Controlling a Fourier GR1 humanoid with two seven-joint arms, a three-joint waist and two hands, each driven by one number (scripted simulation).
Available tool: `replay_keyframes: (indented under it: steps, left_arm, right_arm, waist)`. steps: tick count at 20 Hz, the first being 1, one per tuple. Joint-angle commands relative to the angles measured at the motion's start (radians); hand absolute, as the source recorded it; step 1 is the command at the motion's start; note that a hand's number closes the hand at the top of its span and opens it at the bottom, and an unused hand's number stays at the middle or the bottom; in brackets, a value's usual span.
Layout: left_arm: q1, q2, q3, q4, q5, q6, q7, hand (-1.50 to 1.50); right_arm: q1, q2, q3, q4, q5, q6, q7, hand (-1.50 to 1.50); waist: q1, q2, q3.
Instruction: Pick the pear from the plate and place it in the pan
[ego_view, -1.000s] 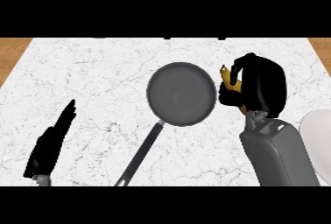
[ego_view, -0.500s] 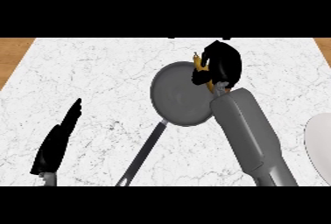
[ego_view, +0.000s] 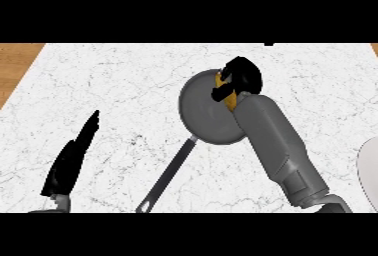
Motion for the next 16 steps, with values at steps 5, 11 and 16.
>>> replay_keyframes:
  steps: [5,11,16]
  left_arm:
    - [-0.032,-0.002,-0.013,-0.011,0.003,-0.019,0.015,0.0]
    - [-0.012,0.003,0.006,0.001,0.008,-0.015,0.012,0.0]
    - [-0.001,0.009,0.022,0.021,0.011,-0.015,-0.003,0.0]
  right_arm:
    - [-0.033,0.001,-0.13,0.13,-0.33,-0.139,-0.171,-1.5]
    - [-0.056,0.001,-0.17,0.121,-0.402,-0.358,-0.384,-1.5]
    - [-0.102,0.0,-0.247,0.13,-0.474,-0.524,-0.418,-1.5]
  waist:
    - [0.031,0.006,0.002]
    - [0.01,0.002,0.001]
    - [-0.02,-0.008,-0.001]
